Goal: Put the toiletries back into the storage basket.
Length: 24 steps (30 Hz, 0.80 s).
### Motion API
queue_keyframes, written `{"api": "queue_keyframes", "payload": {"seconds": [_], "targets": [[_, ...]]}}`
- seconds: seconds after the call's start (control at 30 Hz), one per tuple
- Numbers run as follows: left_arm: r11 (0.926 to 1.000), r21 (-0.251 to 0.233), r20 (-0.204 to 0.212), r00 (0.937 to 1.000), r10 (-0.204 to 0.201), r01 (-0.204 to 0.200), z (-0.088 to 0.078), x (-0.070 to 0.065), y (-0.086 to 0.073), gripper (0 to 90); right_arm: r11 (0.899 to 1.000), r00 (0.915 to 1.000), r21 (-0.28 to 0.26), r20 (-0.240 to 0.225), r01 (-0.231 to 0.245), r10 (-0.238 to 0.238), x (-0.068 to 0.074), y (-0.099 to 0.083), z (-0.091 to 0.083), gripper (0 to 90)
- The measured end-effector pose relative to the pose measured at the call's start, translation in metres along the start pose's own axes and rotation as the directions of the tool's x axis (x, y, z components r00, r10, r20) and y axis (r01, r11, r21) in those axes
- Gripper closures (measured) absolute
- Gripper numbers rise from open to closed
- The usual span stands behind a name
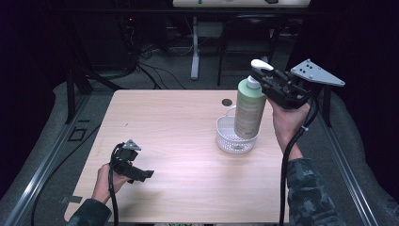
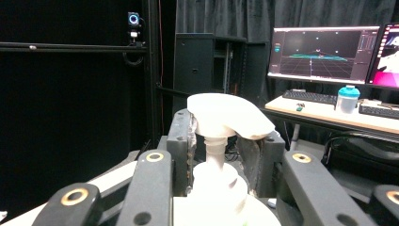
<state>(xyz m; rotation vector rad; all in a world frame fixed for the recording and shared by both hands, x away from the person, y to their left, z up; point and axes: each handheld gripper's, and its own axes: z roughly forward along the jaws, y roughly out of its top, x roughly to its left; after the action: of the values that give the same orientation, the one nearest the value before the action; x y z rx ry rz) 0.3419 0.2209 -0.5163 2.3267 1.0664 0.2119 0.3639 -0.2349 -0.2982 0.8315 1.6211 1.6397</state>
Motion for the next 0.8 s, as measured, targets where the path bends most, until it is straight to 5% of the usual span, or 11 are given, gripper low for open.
{"api": "queue_keyframes", "payload": {"seconds": [0.8], "targets": [[1.0000, 0.005, 0.009, 1.0000, 0.003, -0.003, 0.001, -0.001, 0.000, 0.0, 1.000, 0.9999, 0.008, 0.016, -0.005, 0.005, -0.010, -0.012, 0.023, 67.0]]}}
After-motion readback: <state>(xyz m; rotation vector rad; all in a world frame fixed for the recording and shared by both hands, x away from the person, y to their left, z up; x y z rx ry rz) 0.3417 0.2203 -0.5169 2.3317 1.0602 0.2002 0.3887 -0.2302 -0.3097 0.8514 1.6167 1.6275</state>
